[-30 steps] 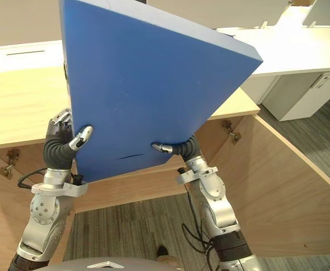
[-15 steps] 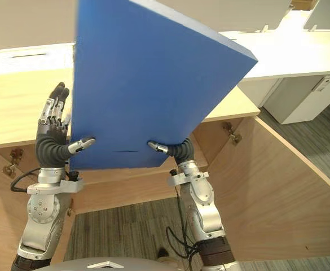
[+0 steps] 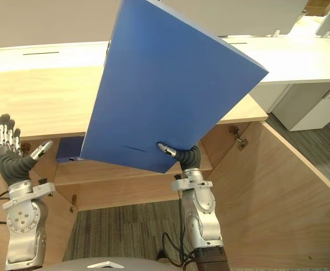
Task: Walk over to the cabinet, pick up the folder, carry it to the office cabinet, place the folder inside the office cabinet, then close the office cabinet door
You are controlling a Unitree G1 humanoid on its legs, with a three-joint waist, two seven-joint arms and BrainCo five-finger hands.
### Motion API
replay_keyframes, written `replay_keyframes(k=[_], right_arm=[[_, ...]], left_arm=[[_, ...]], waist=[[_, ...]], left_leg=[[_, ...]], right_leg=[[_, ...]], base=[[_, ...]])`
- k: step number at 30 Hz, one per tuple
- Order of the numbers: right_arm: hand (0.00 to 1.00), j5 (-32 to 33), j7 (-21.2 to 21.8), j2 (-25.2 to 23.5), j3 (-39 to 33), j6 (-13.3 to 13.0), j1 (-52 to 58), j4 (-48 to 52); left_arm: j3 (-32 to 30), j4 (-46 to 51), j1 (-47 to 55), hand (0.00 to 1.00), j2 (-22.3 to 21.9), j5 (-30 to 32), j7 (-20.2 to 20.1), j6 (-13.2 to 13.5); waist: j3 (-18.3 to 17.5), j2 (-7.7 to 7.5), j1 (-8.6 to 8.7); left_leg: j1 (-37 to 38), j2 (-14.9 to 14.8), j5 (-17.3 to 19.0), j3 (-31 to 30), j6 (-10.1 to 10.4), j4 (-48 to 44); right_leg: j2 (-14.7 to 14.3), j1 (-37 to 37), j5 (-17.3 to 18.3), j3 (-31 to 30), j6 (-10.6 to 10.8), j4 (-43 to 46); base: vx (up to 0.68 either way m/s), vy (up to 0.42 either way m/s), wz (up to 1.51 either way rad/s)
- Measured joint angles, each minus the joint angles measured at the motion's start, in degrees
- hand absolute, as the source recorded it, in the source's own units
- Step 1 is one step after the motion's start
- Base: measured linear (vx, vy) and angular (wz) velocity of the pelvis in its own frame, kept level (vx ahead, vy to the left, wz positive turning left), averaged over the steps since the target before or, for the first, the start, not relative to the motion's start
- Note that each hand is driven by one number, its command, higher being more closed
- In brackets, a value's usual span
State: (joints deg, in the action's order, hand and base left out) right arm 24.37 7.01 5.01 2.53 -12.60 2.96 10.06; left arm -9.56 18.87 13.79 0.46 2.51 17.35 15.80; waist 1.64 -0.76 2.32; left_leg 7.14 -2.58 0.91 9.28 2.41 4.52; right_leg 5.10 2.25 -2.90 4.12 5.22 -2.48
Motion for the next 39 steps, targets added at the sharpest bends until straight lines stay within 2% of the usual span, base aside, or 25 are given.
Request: replay_keyframes(k=[7, 10, 13, 19, 25, 29, 33, 34, 35, 37, 39], right_arm=[[1.00, -1.34, -0.11, -0.10, -0.08, 0.26, 2.46, 0.00], [1.00, -4.73, -0.14, -0.04, 0.34, 0.43, 2.49, 0.00], [1.00, -6.95, -0.21, -0.02, 0.86, 0.48, 2.49, -0.01], [1.00, -12.54, -1.24, 0.61, 4.67, 0.63, 2.40, -3.02], [1.00, -16.20, -1.46, 5.36, 13.29, 0.65, -0.08, -7.10], [1.00, -19.32, -1.15, 7.69, 18.56, 0.59, -2.64, -9.34], [1.00, -23.42, -0.73, 11.58, 25.23, 0.57, -6.65, -11.77], [1.00, -24.22, -0.63, 12.17, 25.90, 0.56, -7.09, -11.89], [1.00, -25.75, -0.43, 13.19, 27.49, 0.56, -8.34, -12.71], [1.00, -27.31, -0.02, 14.24, 29.34, 0.56, -11.14, -14.04], [1.00, -28.72, -0.06, 16.00, 30.96, 0.54, -16.38, -15.40]], left_arm=[[-1.83, -12.06, 4.68, 0.00, -2.85, -0.83, -2.31, -2.91], [-1.95, -18.87, 6.66, 0.00, -3.86, -1.31, -4.05, -4.90], [-2.04, -22.86, 7.15, 0.00, -3.88, -1.30, -4.97, -5.72], [-3.84, -37.01, 7.08, 0.00, -3.66, -1.24, -6.67, -7.35], [-1.44, -56.29, 4.28, 0.00, 1.80, -0.19, -8.34, -8.68], [-0.92, -62.76, 3.27, 0.00, 3.49, 0.45, -9.03, -8.93], [0.92, -66.84, 1.12, 0.00, 5.58, 1.82, -9.30, -8.94], [0.90, -67.36, 0.75, 0.00, 5.70, 1.96, -9.35, -8.96], [0.97, -68.10, 0.34, 0.00, 6.01, 2.16, -9.40, -9.01], [1.15, -68.45, -0.82, 0.00, 6.41, 2.17, -9.40, -9.01], [1.30, -68.86, -4.10, 0.00, 6.82, 2.13, -9.36, -9.01]], waist=[[-0.29, -0.77, -0.74], [-0.22, -1.00, -1.56], [-0.13, -1.28, -1.87], [-0.05, -2.40, -2.25], [0.01, -2.85, -2.64], [0.35, -3.11, -2.65], [2.77, -3.03, -2.89], [3.10, -3.46, -2.93], [4.38, -2.73, -3.10], [6.37, -3.23, -3.34], [11.05, -3.21, -3.76]], left_leg=[[-0.90, 0.04, -0.35, -1.54, 0.07, 0.28], [-0.95, 0.07, -0.36, -1.61, 0.07, 0.28], [-1.04, 0.07, -0.40, -1.86, 0.06, 0.29], [-1.44, 0.07, -0.60, -2.76, 0.10, 0.04], [-1.78, 0.15, -0.77, -2.98, 0.12, -0.05], [-1.77, 0.16, -0.81, -2.96, 0.12, -0.05], [-2.15, 0.18, -1.07, -2.92, 0.14, -0.05], [-2.15, 0.18, -1.10, -2.92, 0.15, -0.05], [-2.65, 0.18, -1.18, -2.90, 0.16, -0.08], [-4.70, 0.09, -1.15, -2.85, 0.18, -1.47], [-11.19, -0.30, 0.78, -2.96, 0.16, -8.25]], right_leg=[[0.20, -0.07, 0.30, 1.57, 0.01, -0.07], [0.24, -0.05, 0.30, 1.65, 0.01, -0.11], [0.28, -0.03, 0.33, 1.94, 0.01, -0.11], [0.38, 0.03, 0.53, 2.75, 0.01, -0.10], [0.31, -0.10, 0.36, 2.95, -0.17, -0.26], [0.27, -0.07, 0.16, 2.87, -0.24, -0.47], [0.26, -0.47, -0.21, 2.69, -0.30, -0.50], [0.26, -0.47, -0.24, 2.68, -0.32, -0.49], [0.26, -1.12, -0.36, 2.61, -0.41, -0.46], [0.29, -2.71, -0.68, 2.38, -0.65, 0.10], [0.44, -7.48, -0.66, 2.04, -0.96, 3.29]], base=[[-0.02, -0.016, 0.11], [-0.01, -0.005, 0.01], [-0.03, -0.014, 0.05], [-0.02, -0.010, 0.07], [-0.03, -0.014, 0.02], [-0.04, -0.013, -0.01], [-0.06, -0.014, -0.01], [-0.08, -0.016, -0.02], [-0.07, -0.017, -0.01], [-0.08, -0.016, -0.02], [-0.16, -0.029, -0.01]])
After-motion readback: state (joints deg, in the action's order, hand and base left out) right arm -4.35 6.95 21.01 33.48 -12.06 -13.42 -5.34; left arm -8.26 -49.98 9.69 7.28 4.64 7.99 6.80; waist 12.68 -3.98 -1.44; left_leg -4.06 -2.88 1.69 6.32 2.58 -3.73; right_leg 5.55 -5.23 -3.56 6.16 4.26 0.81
